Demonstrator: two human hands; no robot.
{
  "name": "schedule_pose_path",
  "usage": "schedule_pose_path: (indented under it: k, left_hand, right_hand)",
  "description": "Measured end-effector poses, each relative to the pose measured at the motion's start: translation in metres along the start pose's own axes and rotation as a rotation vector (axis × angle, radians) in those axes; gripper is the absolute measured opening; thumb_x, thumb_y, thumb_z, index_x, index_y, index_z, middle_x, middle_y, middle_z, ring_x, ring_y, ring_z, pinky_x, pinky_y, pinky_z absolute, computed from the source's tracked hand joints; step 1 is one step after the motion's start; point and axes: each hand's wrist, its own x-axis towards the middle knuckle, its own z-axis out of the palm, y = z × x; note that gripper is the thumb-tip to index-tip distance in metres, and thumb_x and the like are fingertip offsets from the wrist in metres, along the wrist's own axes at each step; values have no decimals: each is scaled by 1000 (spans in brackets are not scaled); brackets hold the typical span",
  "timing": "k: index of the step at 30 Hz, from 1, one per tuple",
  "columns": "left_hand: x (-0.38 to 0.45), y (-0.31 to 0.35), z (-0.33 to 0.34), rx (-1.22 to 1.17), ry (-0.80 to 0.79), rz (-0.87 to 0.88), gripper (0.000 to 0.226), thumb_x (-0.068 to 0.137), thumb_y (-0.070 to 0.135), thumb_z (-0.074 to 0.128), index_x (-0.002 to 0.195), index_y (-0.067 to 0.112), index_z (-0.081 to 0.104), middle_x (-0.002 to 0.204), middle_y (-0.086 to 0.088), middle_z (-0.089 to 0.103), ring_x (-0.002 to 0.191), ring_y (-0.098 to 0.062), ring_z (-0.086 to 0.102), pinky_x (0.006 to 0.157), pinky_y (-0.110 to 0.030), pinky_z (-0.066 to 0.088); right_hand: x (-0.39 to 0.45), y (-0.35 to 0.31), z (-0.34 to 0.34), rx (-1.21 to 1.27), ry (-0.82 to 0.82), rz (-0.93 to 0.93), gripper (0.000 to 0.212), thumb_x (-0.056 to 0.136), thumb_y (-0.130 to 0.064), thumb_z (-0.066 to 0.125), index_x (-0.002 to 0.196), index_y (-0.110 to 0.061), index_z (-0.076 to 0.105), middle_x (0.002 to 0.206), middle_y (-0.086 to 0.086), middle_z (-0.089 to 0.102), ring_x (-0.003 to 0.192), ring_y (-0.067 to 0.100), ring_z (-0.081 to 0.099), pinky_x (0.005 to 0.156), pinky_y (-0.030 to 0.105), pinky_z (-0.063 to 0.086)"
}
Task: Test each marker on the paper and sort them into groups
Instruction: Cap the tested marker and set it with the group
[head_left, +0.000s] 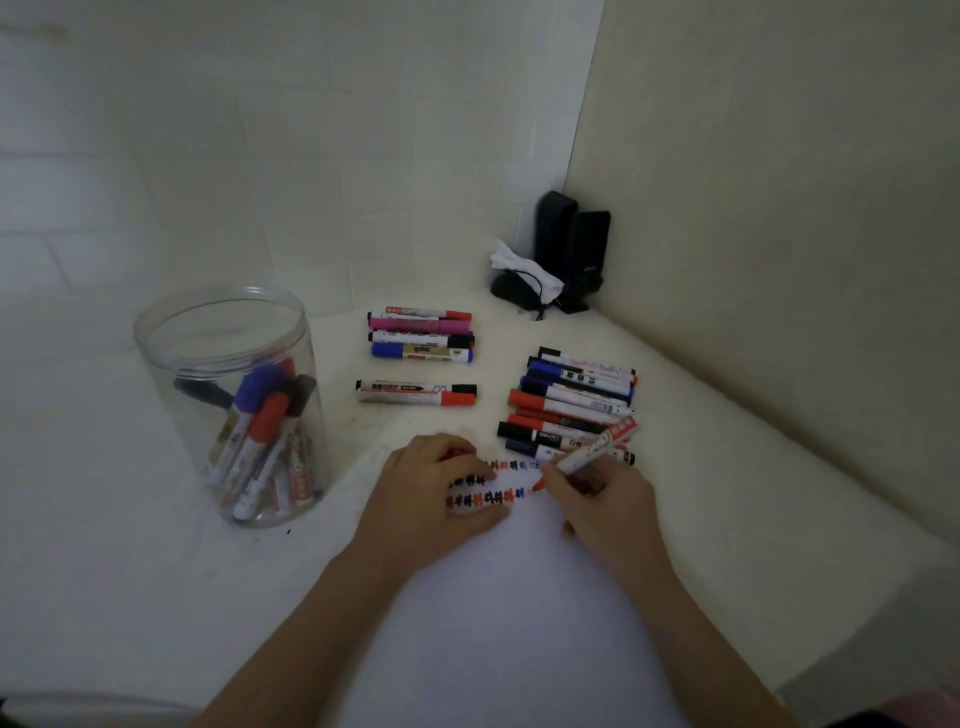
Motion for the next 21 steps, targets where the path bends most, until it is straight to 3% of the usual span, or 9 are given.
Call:
schedule_pose_path:
  k: [8,21]
  left_hand:
    - [0,1,-1,12,-22,-13,55,72,73,48,109,37,67,118,16,55,108,-4,48,93,-26,36]
    - [-1,-1,0,4,0,-9,52,72,73,51,106,37,68,115,16,56,105,-4,49,92,-27,38]
  right_hand:
    - [1,2,0,-64,-7,-30,20,88,-27,69,74,-13,69,51,-8,63,39,11,59,48,14,47]
    - [-1,2,1,-72,-10,-45,15,88,-25,69,78,-13,69,58,-3,66,39,12,58,45,18,48]
